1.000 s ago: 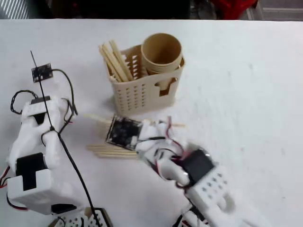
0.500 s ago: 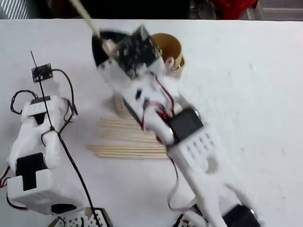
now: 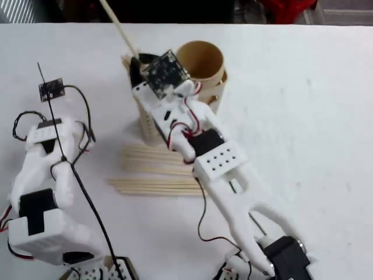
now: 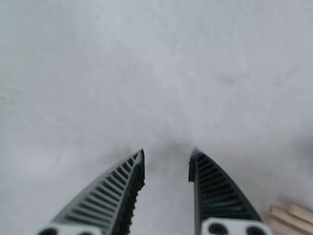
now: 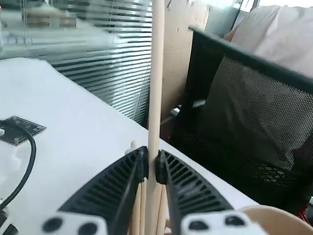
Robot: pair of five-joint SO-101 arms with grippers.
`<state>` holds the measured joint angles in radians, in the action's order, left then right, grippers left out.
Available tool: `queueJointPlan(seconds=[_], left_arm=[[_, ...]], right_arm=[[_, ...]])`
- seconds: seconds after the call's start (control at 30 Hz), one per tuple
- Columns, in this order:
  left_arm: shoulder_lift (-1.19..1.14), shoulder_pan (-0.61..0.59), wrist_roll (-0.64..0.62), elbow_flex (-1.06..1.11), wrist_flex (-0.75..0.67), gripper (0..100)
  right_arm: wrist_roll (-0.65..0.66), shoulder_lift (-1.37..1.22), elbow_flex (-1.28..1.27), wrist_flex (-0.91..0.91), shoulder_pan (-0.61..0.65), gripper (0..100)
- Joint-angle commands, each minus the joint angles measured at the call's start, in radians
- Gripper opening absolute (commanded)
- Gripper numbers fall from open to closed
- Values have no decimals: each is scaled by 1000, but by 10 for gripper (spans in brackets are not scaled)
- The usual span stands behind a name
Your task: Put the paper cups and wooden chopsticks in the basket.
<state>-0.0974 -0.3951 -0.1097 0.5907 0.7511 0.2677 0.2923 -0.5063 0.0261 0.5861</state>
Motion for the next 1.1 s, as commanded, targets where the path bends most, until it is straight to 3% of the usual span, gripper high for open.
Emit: queueJointPlan(seconds=[0.0, 0.2, 0.4, 0.63, 0.77, 0.93, 1.07], left_arm=[[5, 7, -6, -8, -23, 169], [5, 7, -6, -8, -23, 169], [5, 7, -6, -8, -23, 169], [5, 5, -6, -8, -23, 169], [5, 5, -6, -8, -23, 169], [5, 5, -6, -8, -23, 169], [5, 5, -6, -8, -23, 169]], right_arm=[[-8, 50, -2, -2, -8, 19], [-8, 137, -8, 88, -10, 31], [-8, 188, -8, 188, -8, 177], [-8, 262, -8, 288, -7, 99], [-2, 366, -18, 536, 42, 49], [11, 538, -71, 892, 64, 88], [153, 498, -74, 1032, 153, 83]])
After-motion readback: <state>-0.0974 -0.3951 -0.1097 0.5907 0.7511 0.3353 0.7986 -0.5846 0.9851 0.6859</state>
